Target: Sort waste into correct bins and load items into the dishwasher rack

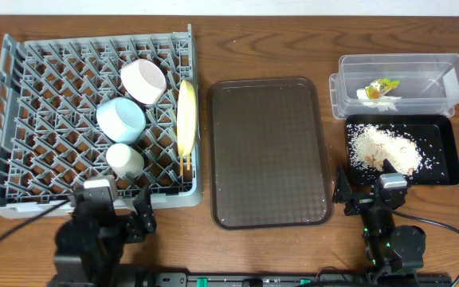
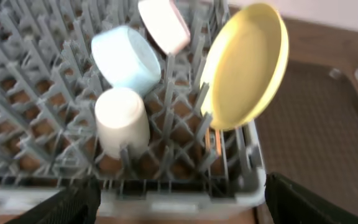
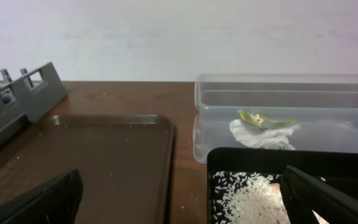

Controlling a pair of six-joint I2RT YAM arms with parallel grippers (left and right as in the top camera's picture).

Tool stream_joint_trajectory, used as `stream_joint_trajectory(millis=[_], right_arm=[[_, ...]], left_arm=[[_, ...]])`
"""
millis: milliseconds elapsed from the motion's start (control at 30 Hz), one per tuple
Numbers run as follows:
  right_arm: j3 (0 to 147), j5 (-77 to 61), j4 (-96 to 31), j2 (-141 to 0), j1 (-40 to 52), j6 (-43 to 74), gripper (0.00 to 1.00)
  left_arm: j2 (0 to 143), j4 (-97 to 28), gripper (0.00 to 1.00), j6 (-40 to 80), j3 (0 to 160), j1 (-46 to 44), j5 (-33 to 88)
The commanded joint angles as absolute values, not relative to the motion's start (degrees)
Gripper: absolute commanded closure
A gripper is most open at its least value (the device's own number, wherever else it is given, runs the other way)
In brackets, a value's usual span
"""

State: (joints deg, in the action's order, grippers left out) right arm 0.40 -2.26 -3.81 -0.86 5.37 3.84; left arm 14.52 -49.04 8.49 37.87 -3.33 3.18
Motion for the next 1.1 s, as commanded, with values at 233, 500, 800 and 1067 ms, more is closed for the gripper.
stream_joint_trajectory(millis=[233, 500, 800, 1067], right_arm=[[0.32, -1.74, -4.12, -0.64, 5.61, 3.60, 0.01], [0.32, -1.74, -4.12, -0.64, 5.61, 3.60, 0.01], [0.32, -1.74, -4.12, -0.64, 5.61, 3.60, 0.01], [0.32, -1.74, -4.12, -0.64, 5.61, 3.60, 0.01]], left_arm=[[0.27, -19.46, 0.14, 7.51, 10.96, -3.55, 2.02], [0.10, 1.39, 0.14, 4.36, 0.23, -3.57, 0.38], [0.23, -4.03, 0.14, 4.32, 0.25, -3.57, 0.82], [0.23, -4.03, 0.14, 4.32, 0.25, -3.57, 0.80]])
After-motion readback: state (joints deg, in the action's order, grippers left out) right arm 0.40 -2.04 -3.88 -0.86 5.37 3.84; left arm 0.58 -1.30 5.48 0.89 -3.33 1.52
